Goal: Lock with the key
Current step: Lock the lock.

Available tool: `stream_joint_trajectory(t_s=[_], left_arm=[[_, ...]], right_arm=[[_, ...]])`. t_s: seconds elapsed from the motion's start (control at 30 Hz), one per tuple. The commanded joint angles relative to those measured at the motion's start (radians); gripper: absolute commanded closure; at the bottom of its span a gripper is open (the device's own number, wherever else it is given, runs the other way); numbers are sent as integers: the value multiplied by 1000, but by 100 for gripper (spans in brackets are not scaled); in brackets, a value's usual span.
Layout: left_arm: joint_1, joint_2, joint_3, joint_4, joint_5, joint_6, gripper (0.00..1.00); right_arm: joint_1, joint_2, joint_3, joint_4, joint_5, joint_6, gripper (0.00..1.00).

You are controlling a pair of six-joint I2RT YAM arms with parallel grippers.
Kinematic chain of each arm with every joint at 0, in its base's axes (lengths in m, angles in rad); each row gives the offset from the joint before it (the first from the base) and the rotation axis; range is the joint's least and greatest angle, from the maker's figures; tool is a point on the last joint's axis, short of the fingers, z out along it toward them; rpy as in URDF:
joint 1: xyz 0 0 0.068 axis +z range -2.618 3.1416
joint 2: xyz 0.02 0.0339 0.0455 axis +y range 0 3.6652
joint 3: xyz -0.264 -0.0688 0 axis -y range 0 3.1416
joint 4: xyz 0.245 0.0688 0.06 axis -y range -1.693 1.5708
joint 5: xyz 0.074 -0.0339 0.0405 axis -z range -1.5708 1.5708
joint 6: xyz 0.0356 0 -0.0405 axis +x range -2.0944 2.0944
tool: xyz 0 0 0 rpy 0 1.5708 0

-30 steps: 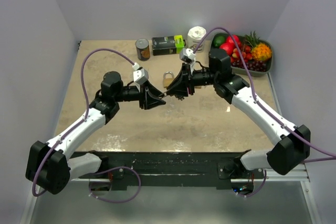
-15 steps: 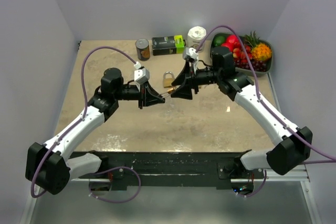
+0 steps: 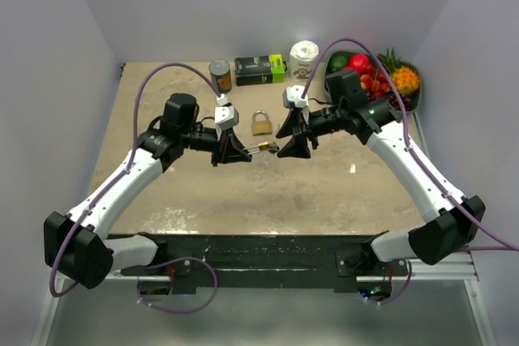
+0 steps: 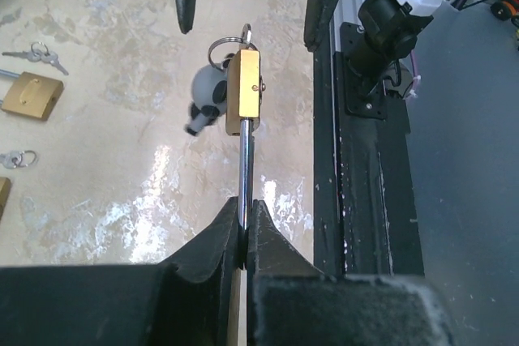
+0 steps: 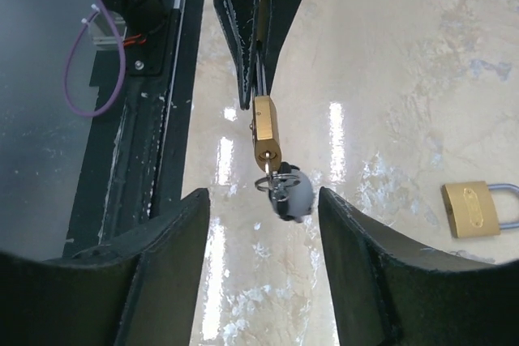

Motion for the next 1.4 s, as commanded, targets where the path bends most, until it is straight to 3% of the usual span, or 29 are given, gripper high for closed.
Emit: stream_joint_trajectory(t_s=[0.0, 0.3, 0.47, 1.03, 1.1, 1.23, 1.37], left_arm=[[-14, 1, 61, -58, 30, 72, 100], [-52, 4, 66, -73, -19, 84, 100], [-55, 14, 69, -67, -18, 72, 100], [-57, 34, 69, -35, -12, 21, 100], [-57, 37, 70, -33, -8, 20, 100], [-57, 38, 70, -10, -10, -3, 100], [-60, 38, 72, 13, -1, -37, 100]], right_arm=[[29, 12, 30, -45, 17, -77, 45], [53, 32, 27, -8, 12, -28, 48], [72, 24, 7, -6, 35, -44, 63], [112, 43, 9, -49, 72, -120, 68], [115, 43, 7, -49, 78, -129, 75], [125, 49, 6, -60, 78, -135, 100], [135, 55, -1, -42, 58, -95, 100]])
